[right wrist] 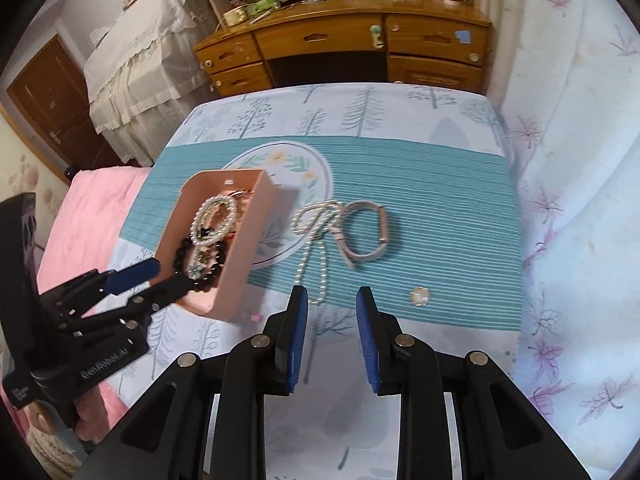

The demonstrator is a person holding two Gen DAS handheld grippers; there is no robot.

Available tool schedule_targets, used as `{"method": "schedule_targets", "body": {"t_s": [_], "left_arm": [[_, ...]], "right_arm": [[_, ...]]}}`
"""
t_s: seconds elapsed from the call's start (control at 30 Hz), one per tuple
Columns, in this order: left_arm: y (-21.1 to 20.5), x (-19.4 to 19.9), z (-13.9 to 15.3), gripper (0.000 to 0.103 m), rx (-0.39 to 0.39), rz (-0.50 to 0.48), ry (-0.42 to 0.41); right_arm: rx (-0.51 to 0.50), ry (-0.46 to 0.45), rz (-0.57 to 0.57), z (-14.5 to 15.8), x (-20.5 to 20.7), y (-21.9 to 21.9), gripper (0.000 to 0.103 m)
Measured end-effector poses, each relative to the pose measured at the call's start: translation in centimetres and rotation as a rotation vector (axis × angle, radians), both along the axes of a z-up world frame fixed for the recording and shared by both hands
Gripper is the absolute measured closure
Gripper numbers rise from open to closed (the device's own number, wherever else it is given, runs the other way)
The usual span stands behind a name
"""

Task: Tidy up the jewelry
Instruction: 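Withdraw both tools from the tray toward the remaining jewelry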

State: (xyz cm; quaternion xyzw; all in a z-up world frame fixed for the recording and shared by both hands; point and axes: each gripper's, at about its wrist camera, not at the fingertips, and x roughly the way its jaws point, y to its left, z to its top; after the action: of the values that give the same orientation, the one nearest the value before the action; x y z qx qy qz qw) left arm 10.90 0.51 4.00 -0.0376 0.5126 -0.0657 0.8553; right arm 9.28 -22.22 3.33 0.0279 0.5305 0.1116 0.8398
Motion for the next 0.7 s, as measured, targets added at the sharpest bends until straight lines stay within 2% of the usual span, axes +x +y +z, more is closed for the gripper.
{"method": "schedule_targets", "body": {"t_s": [0.2, 0.4, 0.57, 0.7], "left_arm": [[-1.9, 1.6, -0.9, 0.059, 0.005, -0.022, 0.040], [-4.6, 3.5, -2.8, 0.059, 0.012, -0.052, 0.091], [-6.2, 4.8, -4.1, 0.059, 0.018, -0.072, 0.122], [-6.9, 5.4, -4.7, 0.059, 0.022, -0.073, 0.136]], "right_arm": [[-0.028, 0.018, -0.052, -1.1, 0.5, -3.2, 0.078], [-0.047, 0.119, -0.091, -5.0, 2.1, -6.0, 0.078], [-0.076, 0.185, -0.092, -8.1, 3.6, -6.7, 0.078], [-0.104, 0.200, -0.075, -9.5, 4.7, -5.8, 0.078]]}}
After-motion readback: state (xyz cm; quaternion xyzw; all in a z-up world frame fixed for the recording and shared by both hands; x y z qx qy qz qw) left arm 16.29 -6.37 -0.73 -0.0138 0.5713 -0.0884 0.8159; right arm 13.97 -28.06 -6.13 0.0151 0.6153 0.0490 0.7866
